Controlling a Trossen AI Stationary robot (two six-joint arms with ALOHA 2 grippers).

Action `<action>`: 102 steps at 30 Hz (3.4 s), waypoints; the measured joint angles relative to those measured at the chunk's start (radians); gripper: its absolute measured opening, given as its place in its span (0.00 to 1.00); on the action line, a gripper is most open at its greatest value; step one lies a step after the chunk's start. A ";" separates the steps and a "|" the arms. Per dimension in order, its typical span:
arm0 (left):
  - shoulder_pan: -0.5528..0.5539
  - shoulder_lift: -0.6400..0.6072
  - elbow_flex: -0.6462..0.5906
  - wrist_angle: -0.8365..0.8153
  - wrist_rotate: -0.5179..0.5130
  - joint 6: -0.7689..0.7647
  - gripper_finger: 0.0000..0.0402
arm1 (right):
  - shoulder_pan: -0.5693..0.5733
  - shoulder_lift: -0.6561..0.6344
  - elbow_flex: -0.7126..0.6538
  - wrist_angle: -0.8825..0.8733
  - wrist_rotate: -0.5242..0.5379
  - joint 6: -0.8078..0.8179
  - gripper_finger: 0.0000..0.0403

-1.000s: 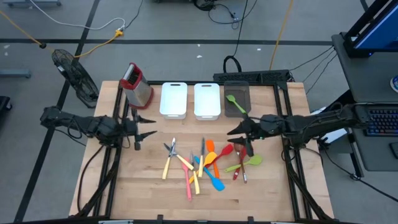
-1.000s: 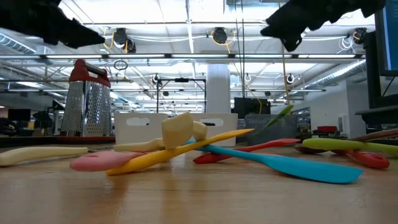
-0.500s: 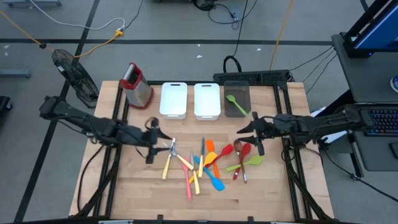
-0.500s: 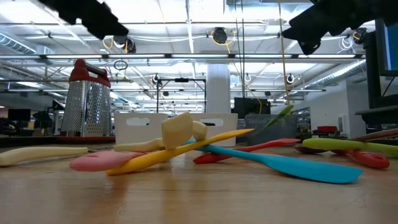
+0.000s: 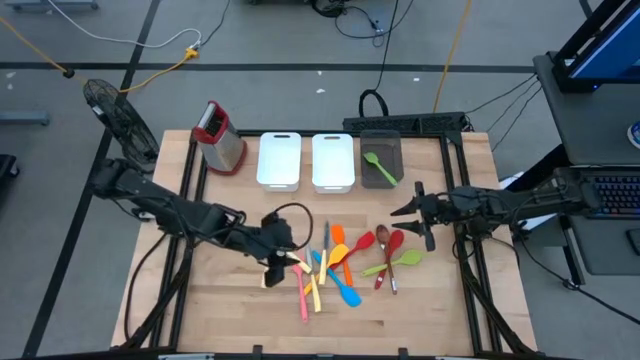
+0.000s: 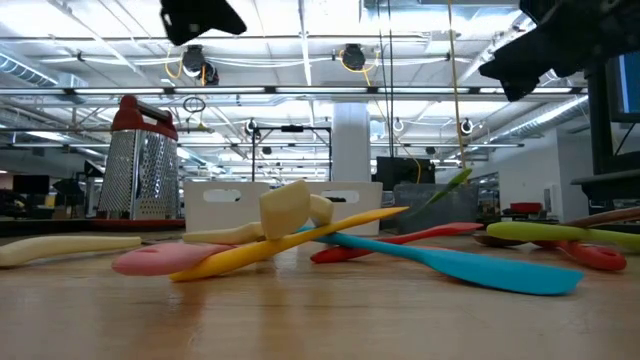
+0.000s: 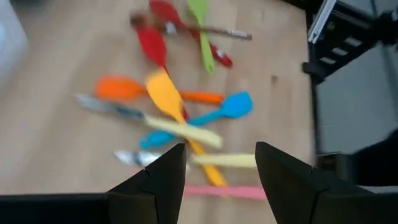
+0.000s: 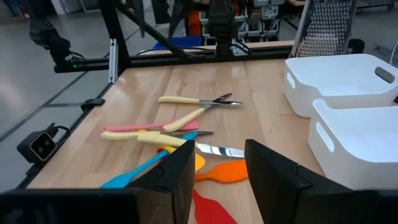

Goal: Pick & Place Kitchen Items
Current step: Put the pink spatula into the black bin

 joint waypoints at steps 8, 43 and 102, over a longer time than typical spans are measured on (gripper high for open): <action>0.001 0.019 0.008 0.064 0.115 -0.164 0.50 | 0.000 -0.110 -0.049 0.000 -0.077 -0.012 0.33; -0.045 0.295 0.077 0.050 0.126 -1.137 0.50 | 0.000 -0.175 -0.074 -0.011 -0.074 -0.011 0.33; -0.080 0.436 0.076 0.056 0.106 -1.390 0.50 | 0.000 -0.327 -0.073 -0.112 -0.065 -0.029 0.33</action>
